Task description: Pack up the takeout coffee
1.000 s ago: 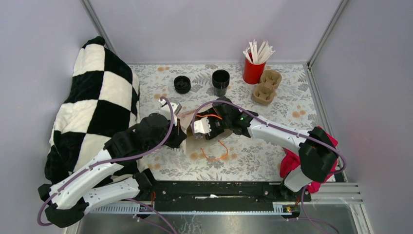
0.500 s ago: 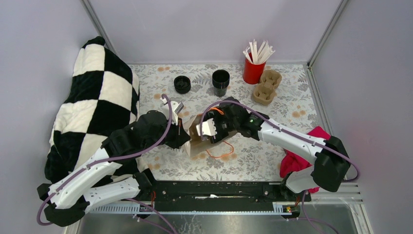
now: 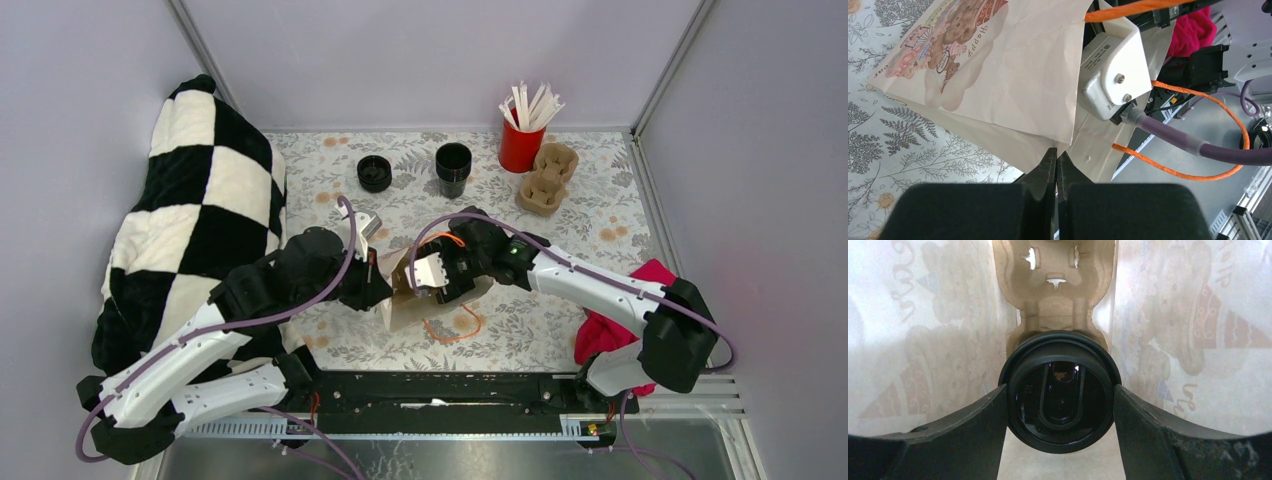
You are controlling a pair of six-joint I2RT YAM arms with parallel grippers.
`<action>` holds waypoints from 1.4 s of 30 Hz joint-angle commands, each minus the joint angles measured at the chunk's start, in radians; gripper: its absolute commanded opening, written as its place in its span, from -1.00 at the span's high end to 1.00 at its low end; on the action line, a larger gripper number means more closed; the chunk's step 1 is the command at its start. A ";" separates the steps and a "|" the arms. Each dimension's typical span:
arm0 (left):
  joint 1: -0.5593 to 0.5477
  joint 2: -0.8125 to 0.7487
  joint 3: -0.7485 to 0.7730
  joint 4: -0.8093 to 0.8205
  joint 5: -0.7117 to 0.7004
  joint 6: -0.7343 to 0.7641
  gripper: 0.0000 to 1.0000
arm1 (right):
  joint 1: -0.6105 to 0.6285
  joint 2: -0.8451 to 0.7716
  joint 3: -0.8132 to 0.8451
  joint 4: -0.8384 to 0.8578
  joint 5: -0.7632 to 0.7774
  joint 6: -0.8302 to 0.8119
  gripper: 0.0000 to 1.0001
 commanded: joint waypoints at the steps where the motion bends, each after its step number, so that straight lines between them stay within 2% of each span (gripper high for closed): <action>1: -0.004 0.011 0.032 0.017 0.031 0.024 1.00 | 0.008 0.028 0.007 0.054 -0.010 -0.013 1.00; 6: -0.004 0.012 0.048 0.004 0.027 0.033 1.00 | 0.009 0.040 0.053 0.070 -0.022 -0.015 1.00; 11: -0.003 0.014 0.068 -0.012 0.002 0.023 1.00 | 0.013 0.068 0.114 -0.014 -0.025 -0.071 1.00; 20: -0.002 0.008 0.064 -0.009 -0.014 0.007 1.00 | 0.033 0.083 0.140 0.020 -0.026 -0.085 1.00; 23: 0.000 0.003 0.056 0.005 -0.009 0.003 1.00 | 0.034 0.069 0.122 0.028 -0.022 -0.070 1.00; 31: 0.006 -0.015 0.025 0.047 0.028 -0.044 1.00 | 0.054 -0.006 0.080 -0.076 -0.020 -0.055 1.00; 42: 0.006 -0.020 0.007 0.059 0.068 -0.073 1.00 | 0.062 0.031 0.063 -0.025 0.048 -0.073 1.00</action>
